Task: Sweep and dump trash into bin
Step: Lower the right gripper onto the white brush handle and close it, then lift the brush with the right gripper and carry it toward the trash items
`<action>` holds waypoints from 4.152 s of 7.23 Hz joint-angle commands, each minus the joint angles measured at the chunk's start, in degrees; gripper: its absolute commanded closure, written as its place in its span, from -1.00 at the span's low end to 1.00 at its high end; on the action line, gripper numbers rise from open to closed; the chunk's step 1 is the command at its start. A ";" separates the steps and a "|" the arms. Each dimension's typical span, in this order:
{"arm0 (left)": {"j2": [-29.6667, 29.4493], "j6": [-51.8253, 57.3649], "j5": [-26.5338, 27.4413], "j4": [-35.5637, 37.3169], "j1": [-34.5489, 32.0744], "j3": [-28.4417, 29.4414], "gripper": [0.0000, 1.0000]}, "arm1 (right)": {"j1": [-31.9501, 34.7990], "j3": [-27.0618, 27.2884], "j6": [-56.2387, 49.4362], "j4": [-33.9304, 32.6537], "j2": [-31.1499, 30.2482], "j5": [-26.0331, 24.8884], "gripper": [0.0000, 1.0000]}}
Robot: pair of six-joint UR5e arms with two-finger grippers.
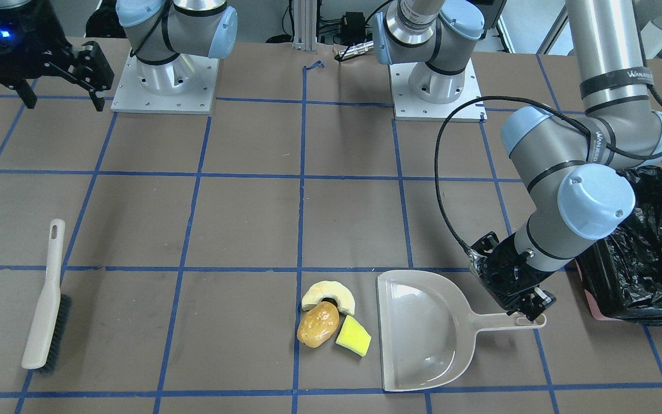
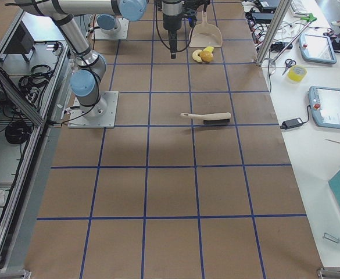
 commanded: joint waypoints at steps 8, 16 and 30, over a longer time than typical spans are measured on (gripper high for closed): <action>-6.00 28.58 0.14 0.83 1.92 4.02 -1.00 | -15.68 10.29 -13.21 -18.63 15.78 1.31 -1.00; -7.94 28.23 -0.30 1.44 1.92 4.63 -0.10 | -12.87 10.82 -14.23 -29.72 27.05 1.22 -0.85; -7.85 29.20 0.32 1.44 0.87 4.90 1.00 | -11.90 10.47 -11.26 -29.73 27.06 2.63 1.00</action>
